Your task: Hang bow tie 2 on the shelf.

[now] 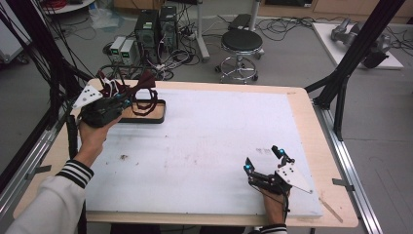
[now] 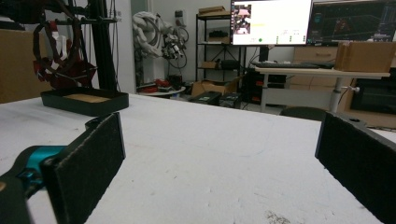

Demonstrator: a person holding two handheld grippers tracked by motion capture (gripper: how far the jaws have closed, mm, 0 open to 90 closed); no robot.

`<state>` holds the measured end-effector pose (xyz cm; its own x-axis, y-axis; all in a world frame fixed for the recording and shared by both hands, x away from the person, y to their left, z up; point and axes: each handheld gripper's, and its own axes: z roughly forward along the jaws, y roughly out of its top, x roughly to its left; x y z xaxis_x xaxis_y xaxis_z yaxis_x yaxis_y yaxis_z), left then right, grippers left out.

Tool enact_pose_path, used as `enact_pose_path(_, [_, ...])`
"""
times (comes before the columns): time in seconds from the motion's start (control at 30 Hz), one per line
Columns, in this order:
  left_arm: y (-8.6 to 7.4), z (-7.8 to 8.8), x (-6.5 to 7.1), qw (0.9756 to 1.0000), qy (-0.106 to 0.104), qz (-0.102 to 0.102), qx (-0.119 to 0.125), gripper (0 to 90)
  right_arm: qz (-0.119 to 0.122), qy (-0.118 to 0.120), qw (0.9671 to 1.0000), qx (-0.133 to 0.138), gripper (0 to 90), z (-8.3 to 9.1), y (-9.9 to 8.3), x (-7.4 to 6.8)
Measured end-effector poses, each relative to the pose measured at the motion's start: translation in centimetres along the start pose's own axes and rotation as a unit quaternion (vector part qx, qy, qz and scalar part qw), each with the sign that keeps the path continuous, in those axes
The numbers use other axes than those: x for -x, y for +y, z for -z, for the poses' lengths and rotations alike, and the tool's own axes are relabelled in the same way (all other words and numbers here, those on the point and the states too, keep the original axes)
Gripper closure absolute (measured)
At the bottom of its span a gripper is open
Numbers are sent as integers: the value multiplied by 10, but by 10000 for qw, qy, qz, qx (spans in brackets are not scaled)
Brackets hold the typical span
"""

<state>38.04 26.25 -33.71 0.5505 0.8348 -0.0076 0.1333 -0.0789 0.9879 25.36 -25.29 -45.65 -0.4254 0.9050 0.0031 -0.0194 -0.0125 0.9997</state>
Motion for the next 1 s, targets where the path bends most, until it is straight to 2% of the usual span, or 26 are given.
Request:
enact_pose_path(0.13, [1, -5, -4, 9998, 190, 79, 51, 775, -9, 2, 10000, 2, 6, 0, 0, 0])
enact_pose_path(0.3, [1, -12, -6, 9994, 318, 145, 62, 775, -29, 4, 10000, 0, 6, 0, 0, 0])
enact_pose_path(0.6, [-1, -24, -10, 9987, 444, 233, -4, 776, -16, 4, 10000, 2, 6, 0, 0, 0])
enact_pose_path(0.8, [-5, -30, -15, 9975, 591, 398, -10, 776, -31, 2, 10000, 0, 6, 0, 0, 0])
enact_pose_path(1.0, [-7, -37, -17, 9964, 737, 422, -39, 776, -28, 0, 10000, 0, 6, 0, 0, 0])
